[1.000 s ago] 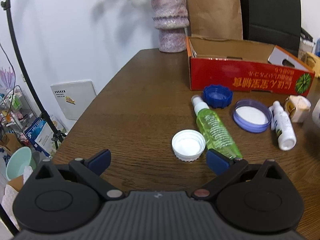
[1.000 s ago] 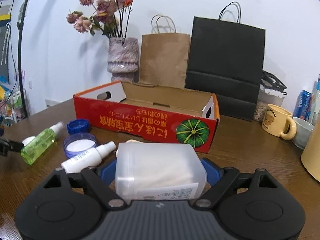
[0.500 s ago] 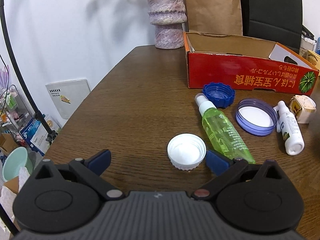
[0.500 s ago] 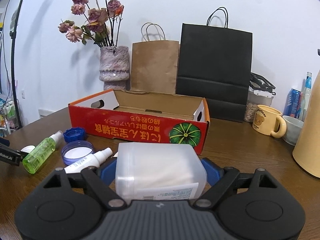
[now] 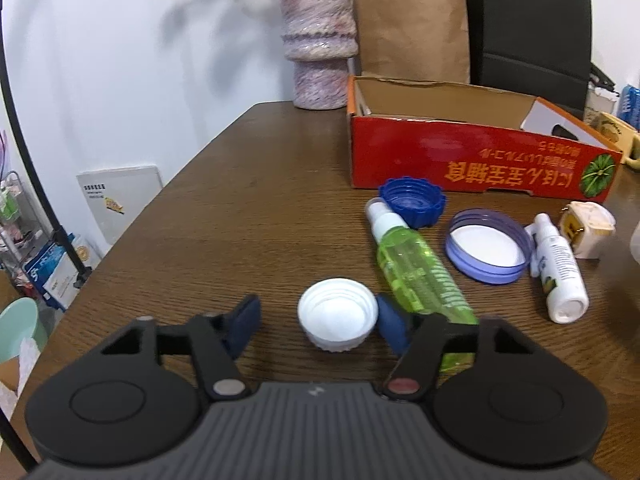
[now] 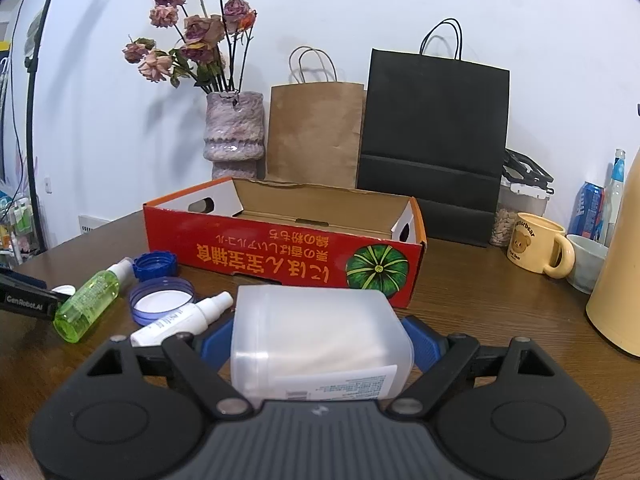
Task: Organize rigid objects
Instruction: 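Grasp the small white cap with the left tool while the right tool lifts the container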
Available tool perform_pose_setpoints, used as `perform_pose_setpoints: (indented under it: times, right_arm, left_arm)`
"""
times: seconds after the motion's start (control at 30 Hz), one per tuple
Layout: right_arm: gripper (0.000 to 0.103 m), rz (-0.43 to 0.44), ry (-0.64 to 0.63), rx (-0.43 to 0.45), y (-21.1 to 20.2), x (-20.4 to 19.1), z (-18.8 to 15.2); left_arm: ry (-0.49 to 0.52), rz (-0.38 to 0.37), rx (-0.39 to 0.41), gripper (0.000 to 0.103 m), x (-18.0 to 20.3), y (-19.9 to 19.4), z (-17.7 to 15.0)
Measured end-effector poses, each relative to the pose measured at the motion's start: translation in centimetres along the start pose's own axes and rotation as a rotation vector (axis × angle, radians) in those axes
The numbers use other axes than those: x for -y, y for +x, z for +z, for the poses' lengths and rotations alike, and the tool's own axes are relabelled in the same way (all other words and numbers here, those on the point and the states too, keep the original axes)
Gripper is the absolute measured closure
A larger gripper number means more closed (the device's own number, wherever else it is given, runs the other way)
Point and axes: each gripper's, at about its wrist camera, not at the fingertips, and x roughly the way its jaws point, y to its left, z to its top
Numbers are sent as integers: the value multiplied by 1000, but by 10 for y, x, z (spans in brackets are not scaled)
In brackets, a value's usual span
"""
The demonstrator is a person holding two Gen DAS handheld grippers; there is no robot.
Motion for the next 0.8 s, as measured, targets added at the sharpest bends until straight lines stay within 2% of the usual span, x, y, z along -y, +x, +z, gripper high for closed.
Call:
perform_pose_setpoints:
  times: [0.07,0.1,0.8]
  right_arm:
    - [16,0,0,3,-1,0,0]
    - [16,-1,0,5,-2,-1,0]
    - [19,4,-3,46,-15,-6,0]
  left_arm:
    - [-3,-11,3,61,1,-1,-1]
    - [-4,-14,4,62,2,-2,-1]
    - [-59,21,41,62,-4,-14,1]
